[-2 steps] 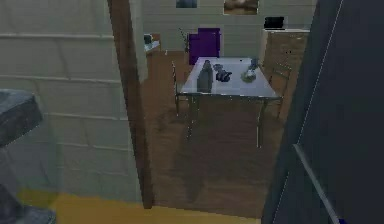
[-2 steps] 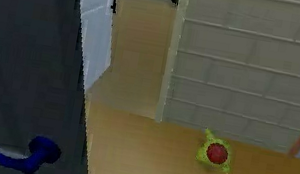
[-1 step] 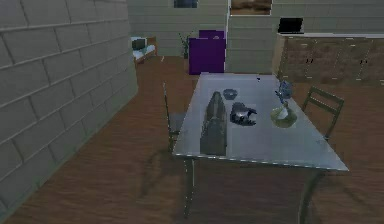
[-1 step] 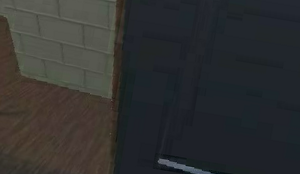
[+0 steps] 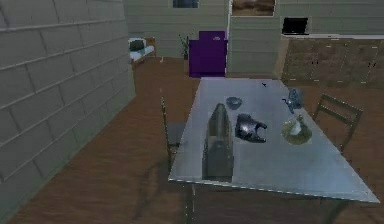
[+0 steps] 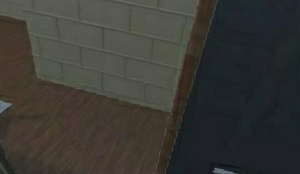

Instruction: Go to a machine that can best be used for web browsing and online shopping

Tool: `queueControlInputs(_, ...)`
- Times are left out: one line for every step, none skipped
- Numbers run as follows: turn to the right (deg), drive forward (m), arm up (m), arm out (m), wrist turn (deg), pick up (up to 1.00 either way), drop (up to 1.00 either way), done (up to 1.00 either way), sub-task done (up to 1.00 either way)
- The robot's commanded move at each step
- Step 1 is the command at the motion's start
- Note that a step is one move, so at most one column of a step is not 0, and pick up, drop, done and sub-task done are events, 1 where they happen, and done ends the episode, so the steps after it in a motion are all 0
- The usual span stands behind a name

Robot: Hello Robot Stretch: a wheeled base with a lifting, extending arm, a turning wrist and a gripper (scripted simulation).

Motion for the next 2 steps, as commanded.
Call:
queueControlInputs(45.0,0.00,0.00,0.00,0.0,0.00,0.00,0.00,0.00)
queueControlInputs(3.0,0.00,0.00,0.00,0.0,0.00,0.00,0.00,0.00)
